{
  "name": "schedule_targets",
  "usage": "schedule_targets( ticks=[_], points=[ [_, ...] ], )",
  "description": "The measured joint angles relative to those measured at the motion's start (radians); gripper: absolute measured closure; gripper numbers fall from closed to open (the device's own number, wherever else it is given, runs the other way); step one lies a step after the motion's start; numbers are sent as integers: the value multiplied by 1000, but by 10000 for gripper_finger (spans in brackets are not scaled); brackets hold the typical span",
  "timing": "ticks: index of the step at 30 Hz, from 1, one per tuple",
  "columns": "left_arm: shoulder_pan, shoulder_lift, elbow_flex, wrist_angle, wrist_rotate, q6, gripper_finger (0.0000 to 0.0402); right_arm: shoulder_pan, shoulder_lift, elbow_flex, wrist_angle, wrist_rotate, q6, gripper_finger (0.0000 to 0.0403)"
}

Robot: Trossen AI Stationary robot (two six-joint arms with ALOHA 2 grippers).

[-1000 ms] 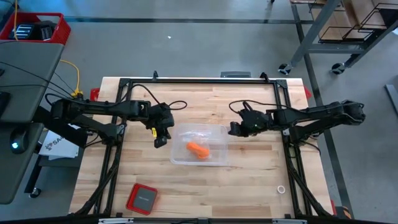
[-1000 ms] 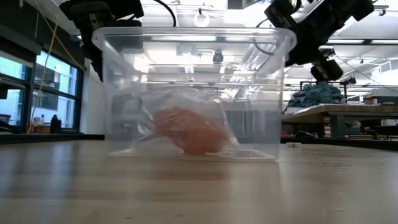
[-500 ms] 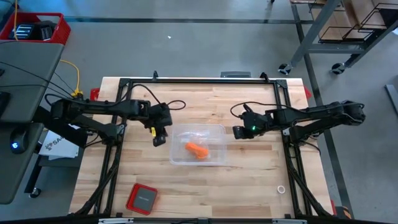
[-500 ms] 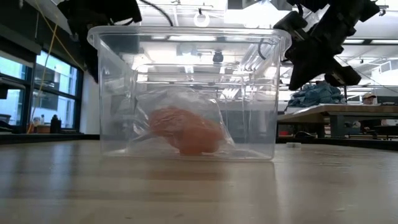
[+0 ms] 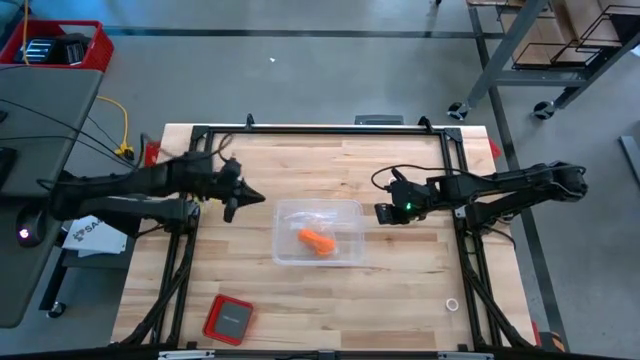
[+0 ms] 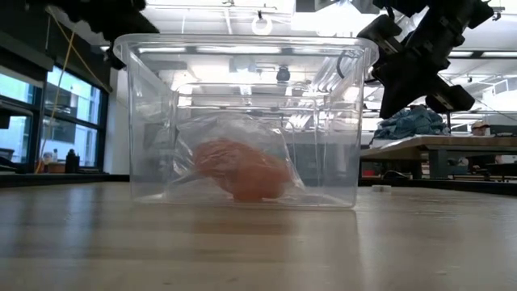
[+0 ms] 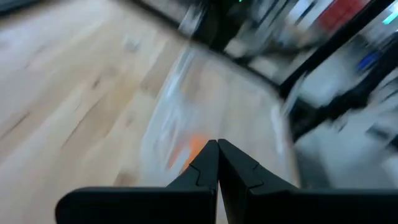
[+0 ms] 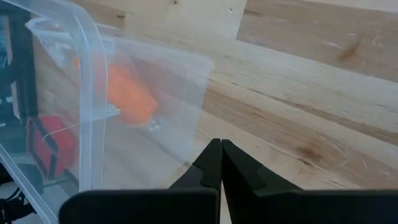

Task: Roll bandage
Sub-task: Return to Home Position

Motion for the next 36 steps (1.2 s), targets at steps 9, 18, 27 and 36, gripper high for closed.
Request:
schedule_targets(
  ticks=[9,18,27,36],
  points=[
    [-12,-77,-379,730,-15,-110,401,0,0,0,0,-4,62,403],
    [-39,35,-533,1164,-134,-194,401,0,-1,0,0,-10,148,403],
    [-261,47,-564,1082,-252,-194,401,-1,0,0,-24,-6,199,403],
    [-238,-80,-649,1102,-211,-104,401,-1,0,0,-23,-6,200,403]
  ],
)
